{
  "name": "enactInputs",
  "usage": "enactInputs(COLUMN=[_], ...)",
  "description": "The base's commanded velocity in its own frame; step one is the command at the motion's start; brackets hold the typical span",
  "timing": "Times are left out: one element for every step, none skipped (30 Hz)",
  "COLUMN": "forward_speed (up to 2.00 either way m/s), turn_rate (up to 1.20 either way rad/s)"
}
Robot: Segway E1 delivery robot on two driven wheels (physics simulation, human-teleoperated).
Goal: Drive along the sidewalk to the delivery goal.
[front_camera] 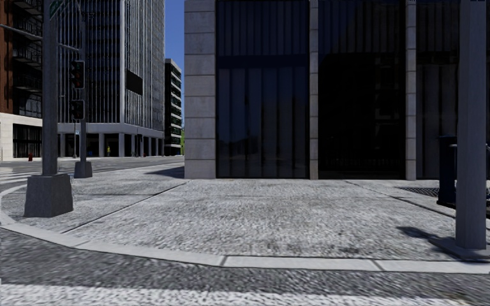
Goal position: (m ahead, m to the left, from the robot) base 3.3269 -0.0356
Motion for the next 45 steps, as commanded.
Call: enactInputs(forward_speed=[2.00,2.00,2.00,2.00,2.00,2.00,2.00,1.92,1.66,1.39,1.39,1.20,1.10,1.03,1.01,1.01,1.00,1.00,1.00,1.00,1.00,1.00,1.00,1.00,1.00,1.00,1.00,1.00,1.00,1.00,1.00,1.00,1.00,1.00,1.00,1.00,1.00,1.00,1.00,1.00,1.00,1.00,1.00,1.00,1.00], turn_rate=[0.00,0.00,0.00,0.00,0.00,0.00,0.00,0.00,0.00,0.00,0.00,0.00,0.00,0.00,0.00,0.00,0.00,0.00,0.00,0.00,0.00,0.00,0.00,0.00,0.00,0.00,0.00,0.00,0.00,0.00,0.00,0.00,0.00,0.00,0.00,0.00,0.00,0.00,0.00,0.00,0.00,0.00,0.00,0.00,0.00])
